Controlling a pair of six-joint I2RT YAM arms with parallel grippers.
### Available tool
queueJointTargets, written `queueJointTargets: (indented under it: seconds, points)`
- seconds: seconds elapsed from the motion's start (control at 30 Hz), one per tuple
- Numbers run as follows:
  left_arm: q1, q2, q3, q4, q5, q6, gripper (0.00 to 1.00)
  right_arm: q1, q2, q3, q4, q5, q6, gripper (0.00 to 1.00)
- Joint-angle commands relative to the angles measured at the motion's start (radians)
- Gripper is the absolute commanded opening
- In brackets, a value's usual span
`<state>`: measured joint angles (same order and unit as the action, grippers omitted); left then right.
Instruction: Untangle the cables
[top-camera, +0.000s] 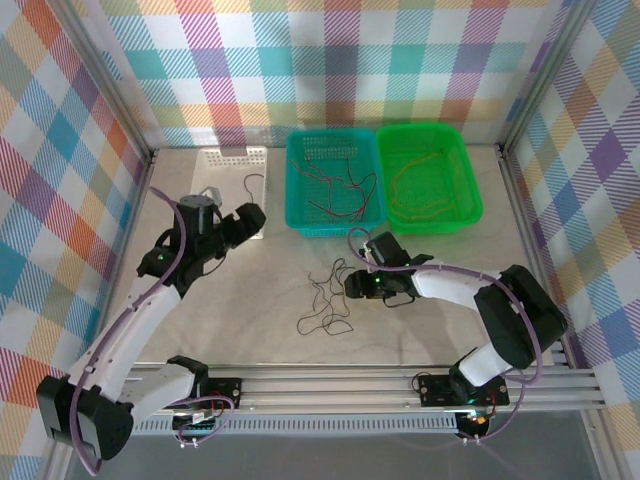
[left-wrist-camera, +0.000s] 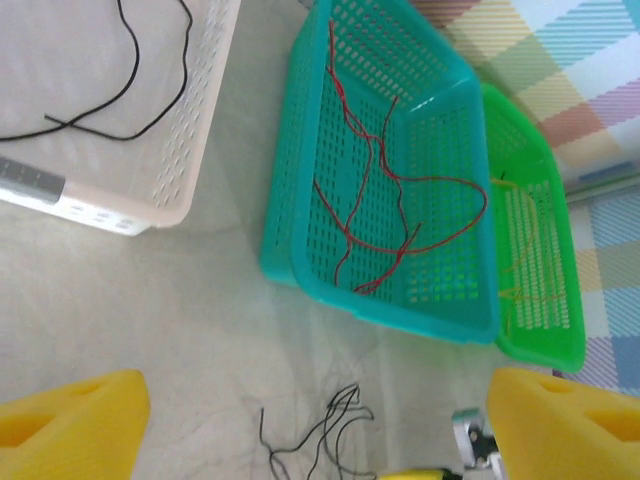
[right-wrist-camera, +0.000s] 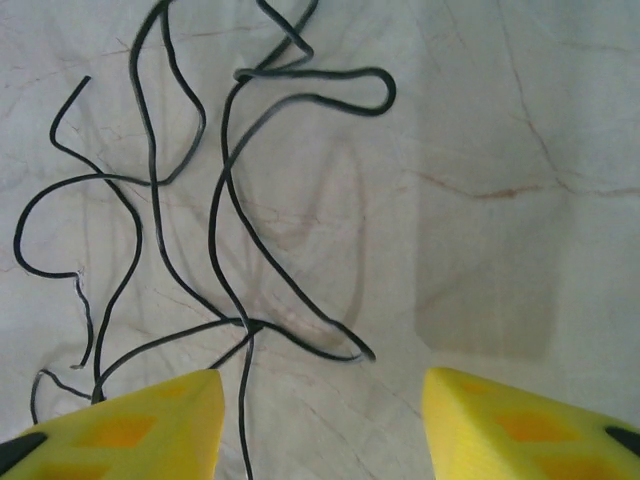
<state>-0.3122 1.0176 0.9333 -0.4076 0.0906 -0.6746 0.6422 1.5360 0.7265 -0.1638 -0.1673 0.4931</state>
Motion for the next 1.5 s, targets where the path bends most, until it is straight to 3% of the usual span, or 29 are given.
queueJointTargets:
  seconds: [0.0,0.23,0.5,0.87,1.13,1.47]
  points:
    - [-0.004,-0.057,-0.029,-0.042,-0.038,0.033,0.87,0.006,0.023,0.002,0.074,-0.002,0.002,0.49]
    - [-0.004,-0.077,-0.064,-0.051,-0.028,0.042,0.87,0.006,0.063,-0.023,0.160,-0.002,0.009,0.32]
    - [-0.005,-0.080,-0.087,-0.033,-0.001,0.037,0.87,0.006,-0.001,-0.033,0.127,-0.003,0.007,0.00]
    - [-0.079,-0.068,-0.154,0.198,0.202,-0.010,0.86,0.006,-0.414,0.202,-0.188,-0.005,-0.073,0.00]
    - [-0.141,-0.070,-0.229,0.490,0.390,-0.065,0.87,0.006,-0.465,0.396,-0.238,-0.177,-0.070,0.00]
    - [-0.274,-0.065,-0.272,0.656,0.460,-0.050,0.88,0.006,-0.452,0.524,-0.207,-0.312,-0.060,0.00]
